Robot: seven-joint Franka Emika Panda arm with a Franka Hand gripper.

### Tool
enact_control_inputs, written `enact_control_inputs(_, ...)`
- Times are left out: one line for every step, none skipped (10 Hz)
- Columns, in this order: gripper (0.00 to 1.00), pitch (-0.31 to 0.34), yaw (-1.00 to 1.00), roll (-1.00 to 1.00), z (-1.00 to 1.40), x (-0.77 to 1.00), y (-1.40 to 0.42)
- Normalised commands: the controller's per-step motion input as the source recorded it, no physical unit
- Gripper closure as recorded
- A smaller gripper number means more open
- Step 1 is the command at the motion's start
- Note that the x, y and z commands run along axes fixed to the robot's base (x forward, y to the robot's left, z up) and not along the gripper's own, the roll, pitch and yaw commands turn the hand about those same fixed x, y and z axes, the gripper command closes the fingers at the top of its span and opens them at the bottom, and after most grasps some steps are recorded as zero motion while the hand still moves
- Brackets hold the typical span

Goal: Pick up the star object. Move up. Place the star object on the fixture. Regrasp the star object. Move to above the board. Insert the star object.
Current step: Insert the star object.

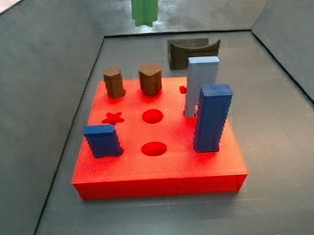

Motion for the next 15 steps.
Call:
enact_control_inputs(1.0, -0.036, 0.0, 0.0, -0.09, -0.17, 0.0)
enact_control_inputs(1.0, 0.0, -0.05, 0.02, -0.07, 0.0, 0.02)
enact_control_inputs(1.0, 0.0, 0.0, 0.0, 0.0, 0.0, -0.07)
enact_control_inputs(1.0, -0.001, 0.0, -0.16, -0.24, -0.01, -0.03)
enact_control_inputs(1.0, -0.05, 0.23, -0.25, -0.48, -0.4, -0.22)
enact_control_inputs(1.0, 0.0, 0.16, -0.32, -0.17, -0.31, -0.38)
enact_control_inputs(1.0, -0.027, 0.0, -0.36, -0.16, -0.48, -0.43)
enact_control_inputs(1.0, -0.134, -0.09, -0.42, -0.21, -0.62, -0.39)
enact_control_inputs(1.0, -0.139, -0.81, -0.18, -0.69, -0.26, 0.0)
enact_control_inputs(1.0, -0.119, -0.94, -0.13, -0.72, -0.12, 0.0)
enact_control_inputs(1.0, -0.126, -0.95, -0.12, -0.71, -0.11, 0.0)
enact_control_inputs(1.0, -0.127, -0.95, -0.12, -0.71, -0.11, 0.0)
enact_control_inputs(1.0, -0.111, -0.94, -0.12, -0.73, -0.1, 0.0)
enact_control_inputs(1.0, -0.084, -0.64, -0.19, -0.7, -0.28, 0.12)
enact_control_inputs(1.0, -0.091, -0.35, -0.41, -0.3, -0.11, 0.26)
